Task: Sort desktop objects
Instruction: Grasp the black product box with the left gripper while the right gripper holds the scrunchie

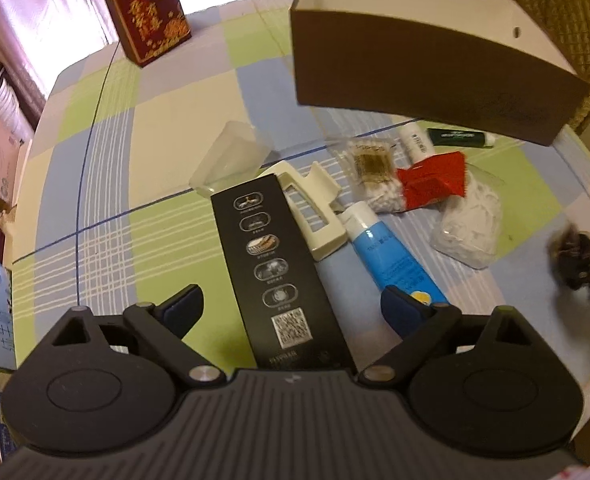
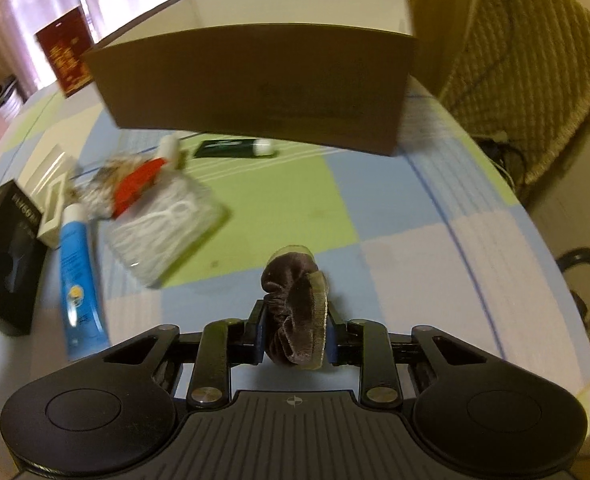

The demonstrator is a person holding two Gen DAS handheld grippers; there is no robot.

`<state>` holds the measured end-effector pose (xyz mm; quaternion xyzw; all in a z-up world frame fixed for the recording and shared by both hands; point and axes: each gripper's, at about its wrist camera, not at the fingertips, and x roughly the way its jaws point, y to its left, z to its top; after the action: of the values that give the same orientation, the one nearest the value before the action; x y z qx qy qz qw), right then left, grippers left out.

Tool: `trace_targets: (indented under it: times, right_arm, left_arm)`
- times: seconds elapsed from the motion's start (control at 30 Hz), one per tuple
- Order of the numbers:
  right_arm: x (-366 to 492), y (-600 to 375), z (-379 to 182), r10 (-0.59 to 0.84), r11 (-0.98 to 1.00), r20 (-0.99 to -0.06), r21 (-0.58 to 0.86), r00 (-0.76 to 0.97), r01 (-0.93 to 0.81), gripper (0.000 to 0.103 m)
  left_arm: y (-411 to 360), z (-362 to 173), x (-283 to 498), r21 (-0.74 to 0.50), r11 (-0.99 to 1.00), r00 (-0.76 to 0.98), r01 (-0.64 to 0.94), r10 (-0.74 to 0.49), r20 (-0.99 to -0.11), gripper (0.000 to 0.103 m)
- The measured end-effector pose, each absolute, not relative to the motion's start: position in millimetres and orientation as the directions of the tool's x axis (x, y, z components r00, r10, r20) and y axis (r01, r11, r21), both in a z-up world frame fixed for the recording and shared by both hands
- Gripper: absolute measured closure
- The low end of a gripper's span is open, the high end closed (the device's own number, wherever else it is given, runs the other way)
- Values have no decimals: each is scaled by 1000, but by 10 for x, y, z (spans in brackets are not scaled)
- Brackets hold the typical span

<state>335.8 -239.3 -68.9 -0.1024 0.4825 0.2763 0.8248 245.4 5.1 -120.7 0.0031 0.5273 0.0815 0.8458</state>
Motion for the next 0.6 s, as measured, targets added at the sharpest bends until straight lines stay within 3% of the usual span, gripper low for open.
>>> trace_targets:
  times: [0.17,0.23,0.27,0.3,0.6]
  right_arm:
    - [3481,-2525,-687,368,828,-861,133,350,-544,78]
    - [3527,-2558,-677,380,819,-862,144,336,-555,78]
    - [3542,-2561,-673,385,814,-861,147,332,-562,78]
    - [3561,-2571,-662,392,807,-860,151,326,-571,78]
    - [3780,-2653,-514,476,723,-841,207,258,-659,78]
  left_arm:
    - [155,-1315,2558,70,983,391,-169,132,-911,30]
    - [187,-1337,2595,65,982,387,-179,131,-913,41]
    - [199,-1348,2610,65,981,380,-184,132,-915,54]
    - [212,-1354,2621,58,980,374,-192,128,-918,59]
    - [146,-1266,2403,66,963,375,-262,164,-912,63]
